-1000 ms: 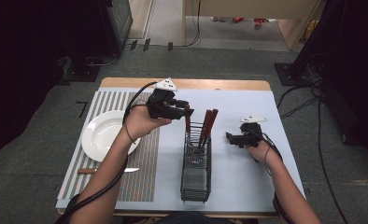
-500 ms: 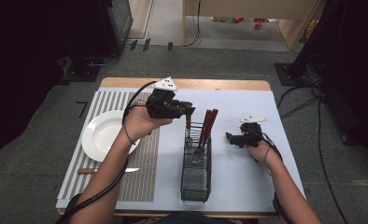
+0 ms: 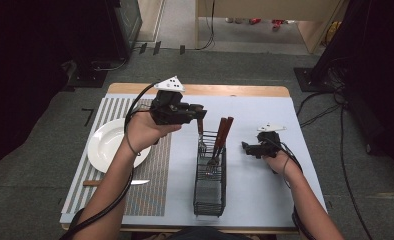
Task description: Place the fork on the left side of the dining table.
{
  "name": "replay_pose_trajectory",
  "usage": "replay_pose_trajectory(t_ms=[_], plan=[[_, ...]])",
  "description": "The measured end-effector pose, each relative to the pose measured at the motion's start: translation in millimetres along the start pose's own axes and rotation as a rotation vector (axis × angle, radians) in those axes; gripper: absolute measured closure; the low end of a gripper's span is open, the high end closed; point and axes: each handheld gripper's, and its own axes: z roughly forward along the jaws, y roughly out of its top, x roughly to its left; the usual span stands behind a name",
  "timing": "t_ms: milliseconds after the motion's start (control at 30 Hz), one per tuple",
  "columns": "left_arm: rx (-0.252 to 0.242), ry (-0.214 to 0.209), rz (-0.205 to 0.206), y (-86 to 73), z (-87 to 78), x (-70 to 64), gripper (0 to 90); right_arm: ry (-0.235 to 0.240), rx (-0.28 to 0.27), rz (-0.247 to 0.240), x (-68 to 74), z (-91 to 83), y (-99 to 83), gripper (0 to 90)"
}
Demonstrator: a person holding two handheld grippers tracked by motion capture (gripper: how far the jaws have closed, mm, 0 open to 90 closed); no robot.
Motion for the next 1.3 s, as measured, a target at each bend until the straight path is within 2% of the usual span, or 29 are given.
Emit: replay_pose_trajectory(t_ms=[200,467,700,900,1100,1300], plan=[[0.008,0.014,-0.017,5.6,-8.5,-0.6,75.5,0.0,0.0,-0.001,0.0,0.0,0.0,11.5],[-0.017,-0.015,-0.03,18.3,-21.0,-5.1,75.7,0.0,0.0,0.0,0.0,0.0,0.0,11.5],[-0.019,-0.019,-0.011,33.9,-31.2,-9.4,75.7,0.0,0.0,0.0,0.1,0.0,0.0,11.5],[-0.048,-0.028,-0.022,48.4,-45.7,-7.4,75.7,0.0,0.0,0.0,0.0,0.0,0.0,11.5],[-0.078,0.02,-0.013,60.8,-64.7,-1.5,75.7,0.0,0.0,-0.001,0.0,0.0,0.0,11.4],[-0.068,0.085,-0.058,56.5,-67.0,19.3,75.7,0.0,0.0,-0.001,0.0,0.0,0.0,11.5]])
